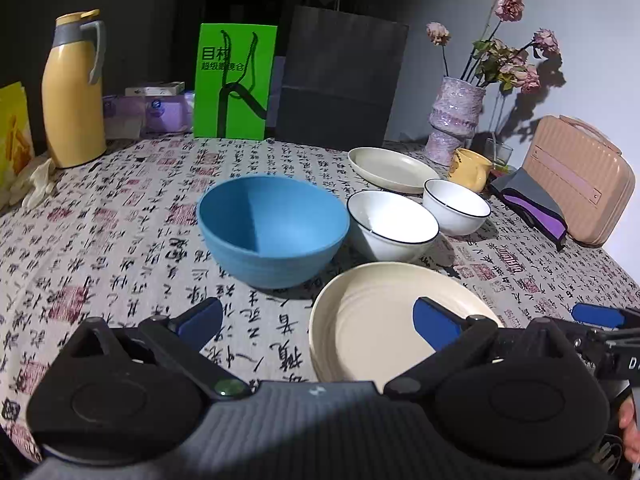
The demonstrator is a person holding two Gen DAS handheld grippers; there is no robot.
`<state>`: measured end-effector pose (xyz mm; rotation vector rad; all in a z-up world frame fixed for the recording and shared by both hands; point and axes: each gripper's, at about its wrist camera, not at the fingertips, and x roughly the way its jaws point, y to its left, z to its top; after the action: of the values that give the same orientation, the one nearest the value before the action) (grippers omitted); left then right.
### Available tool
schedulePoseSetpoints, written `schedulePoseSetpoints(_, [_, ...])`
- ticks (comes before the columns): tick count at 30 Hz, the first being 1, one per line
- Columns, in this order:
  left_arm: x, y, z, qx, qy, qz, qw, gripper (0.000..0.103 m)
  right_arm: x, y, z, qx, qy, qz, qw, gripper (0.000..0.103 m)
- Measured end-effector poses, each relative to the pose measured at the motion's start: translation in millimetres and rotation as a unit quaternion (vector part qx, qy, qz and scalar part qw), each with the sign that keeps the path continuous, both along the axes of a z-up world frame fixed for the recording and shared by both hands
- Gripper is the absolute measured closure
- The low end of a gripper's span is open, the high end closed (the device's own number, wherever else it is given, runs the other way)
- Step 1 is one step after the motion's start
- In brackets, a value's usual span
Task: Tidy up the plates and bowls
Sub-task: 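Move both grippers toward the cream plate beside the yellow mug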
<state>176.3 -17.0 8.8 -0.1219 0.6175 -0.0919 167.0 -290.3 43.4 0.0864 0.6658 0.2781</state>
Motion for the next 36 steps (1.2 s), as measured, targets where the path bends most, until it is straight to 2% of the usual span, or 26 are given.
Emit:
schedulePoseSetpoints(8, [26.6,-12.8,18.3,-0.003,0.006,-0.007,0.9999,0.000,34.4,-19.5,11.4,-0.017,0.014,-0.005,1.000,0.000])
schedulePoseSetpoints(14, [52.9,-25.7,36.4,-0.007,0.010,-0.008,0.9999,0.000,73.0,-36.1,23.3,0.017,0.041,-0.004,0.999,0.000])
schedulePoseSetpoints(23, [90.0,-49.5,61.0,-0.030,0.016,-0.001,0.9994,0.000,121.8,-39.0,49.4,0.018,0.034,0.011,0.999,0.000])
schedulePoseSetpoints(30, [119.8,-74.6,77.7,-0.032,0.023,0.004,0.9992,0.000,162.2,-45.2,61.4,0.022,0.051,0.003,0.998,0.000])
schedulePoseSetpoints(36, [147.5,-88.7,88.7,-0.045,0.034,0.022,0.9981,0.000,195.1,-56.9,68.8,0.015,0.042,-0.018,0.999,0.000])
